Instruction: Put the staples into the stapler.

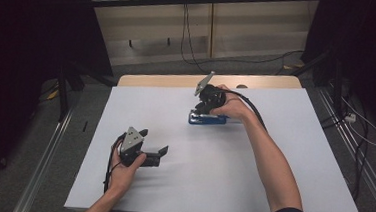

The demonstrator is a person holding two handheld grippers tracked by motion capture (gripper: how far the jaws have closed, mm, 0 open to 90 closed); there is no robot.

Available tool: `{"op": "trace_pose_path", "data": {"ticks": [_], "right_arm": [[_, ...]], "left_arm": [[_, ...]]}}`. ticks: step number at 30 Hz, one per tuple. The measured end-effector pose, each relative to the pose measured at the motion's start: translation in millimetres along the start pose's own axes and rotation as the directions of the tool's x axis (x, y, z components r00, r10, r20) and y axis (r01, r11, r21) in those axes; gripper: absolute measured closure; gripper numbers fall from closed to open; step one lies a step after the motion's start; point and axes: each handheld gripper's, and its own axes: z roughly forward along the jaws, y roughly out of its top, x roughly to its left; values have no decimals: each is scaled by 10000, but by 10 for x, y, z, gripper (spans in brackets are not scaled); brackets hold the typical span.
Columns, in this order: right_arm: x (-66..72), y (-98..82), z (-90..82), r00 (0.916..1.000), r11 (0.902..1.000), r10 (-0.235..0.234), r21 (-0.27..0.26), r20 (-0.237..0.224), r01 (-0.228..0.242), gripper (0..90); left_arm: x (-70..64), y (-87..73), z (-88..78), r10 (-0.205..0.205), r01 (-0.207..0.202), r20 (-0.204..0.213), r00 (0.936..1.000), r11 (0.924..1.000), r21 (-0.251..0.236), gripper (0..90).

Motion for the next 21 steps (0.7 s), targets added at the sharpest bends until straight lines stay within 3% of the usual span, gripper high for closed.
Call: {"op": "trace_pose_path", "data": {"ticks": [21], "right_arm": [[-25,-48,-39,9995,9995,302,34,-26,-301,789]], "left_arm": [[5,-1,2,49,-49,14,10000,10000,11,42]]}}
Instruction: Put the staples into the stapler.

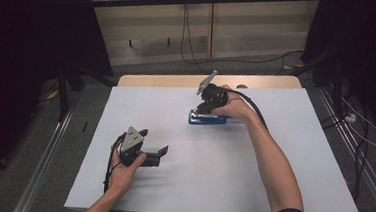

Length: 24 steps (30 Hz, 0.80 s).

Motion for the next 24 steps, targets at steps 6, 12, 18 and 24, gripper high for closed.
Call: {"op": "trace_pose_path", "data": {"ticks": [6,12,18,24], "right_arm": [[3,-9,6,9999,9999,-138,35,-39,138,794],[-1,-5,-11,9994,9994,-355,16,-64,355,795],[3,-8,-31,9989,9990,-434,-76,-196,433,795],[1,2,-43,9989,9992,-407,-36,-218,406,795]], "left_arm": [[-2,0,0,3,-3,-24,10000,10000,20,42],[-1,0,0,0,0,-12,10000,10000,-3,42],[-7,-1,4,-11,11,-24,10000,10000,26,42],[-6,-3,5,-27,27,-24,10000,10000,46,42]]}}
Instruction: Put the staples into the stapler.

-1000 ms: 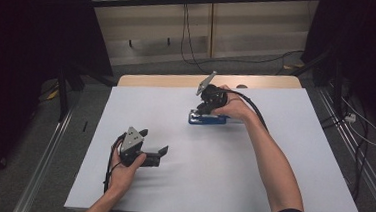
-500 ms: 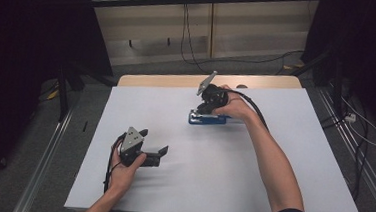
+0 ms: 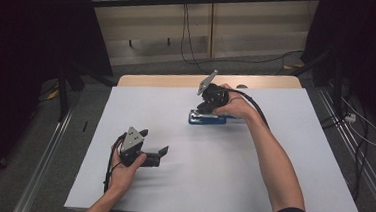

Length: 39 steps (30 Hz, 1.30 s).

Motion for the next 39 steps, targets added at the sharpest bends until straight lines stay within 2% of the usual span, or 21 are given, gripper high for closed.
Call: {"op": "trace_pose_path", "data": {"ticks": [3,5,16,27,29,39], "right_arm": [[-14,-5,11,9999,9999,-118,-62,2,118,795],[-14,-10,14,10000,10000,-12,-9,-6,12,795],[-19,-8,-29,10000,9996,-45,-264,-19,44,796],[-16,-34,26,10000,9999,-88,104,-21,88,795],[-9,-37,36,9999,9998,-63,211,-81,65,832],[-10,-22,42,10000,9999,-2,145,90,1,795]], "left_arm": [[1,0,1,12,-12,7,10000,10000,8,42],[-1,0,0,5,-5,1,10000,10000,-7,42],[3,1,-4,82,-81,-20,10000,9999,65,42],[6,2,-4,90,-90,-22,10000,9999,49,42],[4,1,-4,73,-73,-24,10000,10000,54,42],[3,1,-3,82,-82,-8,10000,9999,64,42]]}}
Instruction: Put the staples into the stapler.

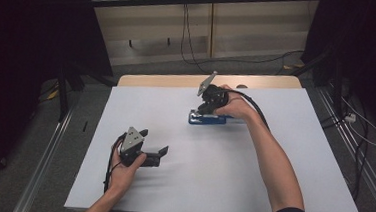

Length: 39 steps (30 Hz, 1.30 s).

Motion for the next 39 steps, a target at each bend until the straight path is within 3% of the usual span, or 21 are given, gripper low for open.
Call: {"op": "trace_pose_path", "data": {"ticks": [8,12,21,23,33,39], "right_arm": [[5,5,28,9999,9999,140,-42,-32,-140,715],[-10,0,45,9997,9997,226,-76,-92,-227,719],[-17,5,41,9999,10000,54,-2,-89,-54,765],[-21,21,15,9997,10000,35,-66,-246,-37,848],[-18,20,-12,9999,9999,161,-58,-7,-161,801],[7,-25,-15,9968,9964,761,-387,225,-752,697]], "left_arm": [[-1,1,-1,3,-3,-5,10000,10000,-16,43],[1,0,-1,-4,4,-15,10000,10000,0,43],[-2,-1,3,6,-6,26,10000,10000,23,43],[-2,-1,3,5,-5,19,10000,10000,22,43],[2,-4,7,-11,11,21,10000,10000,49,43],[-7,-2,10,22,-22,33,10000,10000,46,43]]}}
